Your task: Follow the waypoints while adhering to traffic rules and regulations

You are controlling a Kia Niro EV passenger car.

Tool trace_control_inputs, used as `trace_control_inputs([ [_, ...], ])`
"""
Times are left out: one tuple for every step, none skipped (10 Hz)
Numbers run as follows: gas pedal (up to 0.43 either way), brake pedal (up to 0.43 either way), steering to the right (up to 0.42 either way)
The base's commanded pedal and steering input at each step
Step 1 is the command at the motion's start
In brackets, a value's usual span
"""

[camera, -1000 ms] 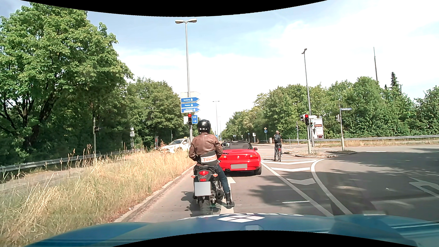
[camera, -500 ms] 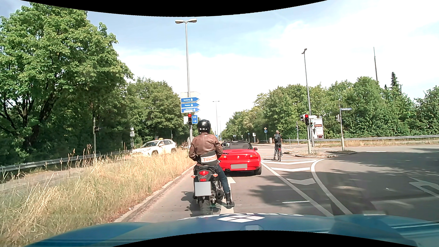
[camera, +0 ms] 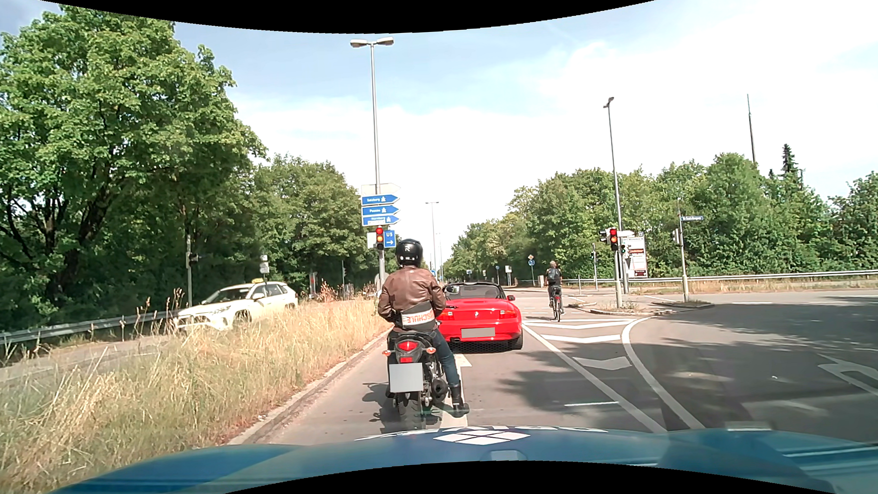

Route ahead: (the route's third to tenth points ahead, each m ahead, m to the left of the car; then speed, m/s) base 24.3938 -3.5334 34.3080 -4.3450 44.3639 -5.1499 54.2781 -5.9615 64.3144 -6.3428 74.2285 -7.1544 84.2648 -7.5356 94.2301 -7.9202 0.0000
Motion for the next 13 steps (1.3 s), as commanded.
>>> trace_control_inputs([
  [0.000,0.274,-0.003],
  [0.000,0.280,-0.002],
  [0.000,0.280,-0.002],
  [0.000,0.280,-0.002],
  [0.000,0.280,-0.002],
  [0.000,0.280,-0.002],
  [0.000,0.280,-0.002],
  [0.000,0.280,-0.002],
  [0.000,0.280,-0.002],
  [0.000,0.280,-0.002],
  [0.000,0.268,-0.002],
  [0.000,0.183,-0.002],
  [0.000,0.000,-0.002],
])
